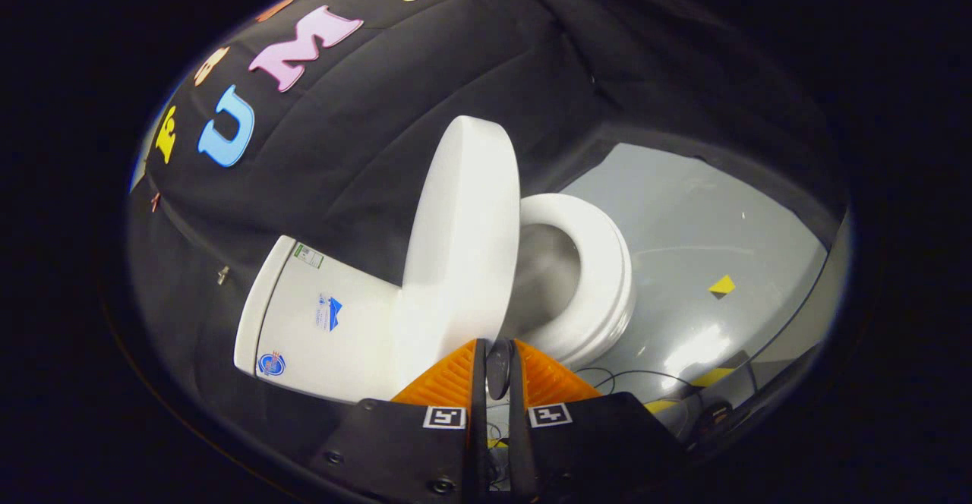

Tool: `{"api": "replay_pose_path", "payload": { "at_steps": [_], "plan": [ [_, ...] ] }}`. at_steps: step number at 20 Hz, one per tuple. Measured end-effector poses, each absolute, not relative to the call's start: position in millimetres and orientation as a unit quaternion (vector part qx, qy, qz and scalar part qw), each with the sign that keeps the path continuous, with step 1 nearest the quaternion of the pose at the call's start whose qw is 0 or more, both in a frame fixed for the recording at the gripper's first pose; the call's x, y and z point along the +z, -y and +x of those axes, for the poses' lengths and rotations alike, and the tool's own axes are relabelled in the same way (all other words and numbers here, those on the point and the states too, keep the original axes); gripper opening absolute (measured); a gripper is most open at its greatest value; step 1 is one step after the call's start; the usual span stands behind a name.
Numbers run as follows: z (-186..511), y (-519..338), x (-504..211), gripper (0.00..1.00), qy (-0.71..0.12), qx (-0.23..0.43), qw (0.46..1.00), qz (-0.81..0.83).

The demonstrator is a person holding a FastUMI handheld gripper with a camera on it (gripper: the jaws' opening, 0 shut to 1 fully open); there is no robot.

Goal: Open the toilet lid.

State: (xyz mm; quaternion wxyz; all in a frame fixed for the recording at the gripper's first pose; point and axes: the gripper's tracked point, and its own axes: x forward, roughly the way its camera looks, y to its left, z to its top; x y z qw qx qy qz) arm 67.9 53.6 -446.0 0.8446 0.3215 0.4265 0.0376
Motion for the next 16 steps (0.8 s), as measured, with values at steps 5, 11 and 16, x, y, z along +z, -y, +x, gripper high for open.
{"api": "replay_pose_path", "payload": {
  "at_steps": [5, 11, 16],
  "plan": [
    [69.4, -73.5, -417.0, 0.15, -0.412, 0.012, 0.873, 0.260],
    [70.8, -97.9, -388.6, 0.16, -0.395, 0.005, 0.890, 0.229],
    [70.6, -122.3, -365.9, 0.16, -0.381, 0.003, 0.904, 0.194]
  ]
}}
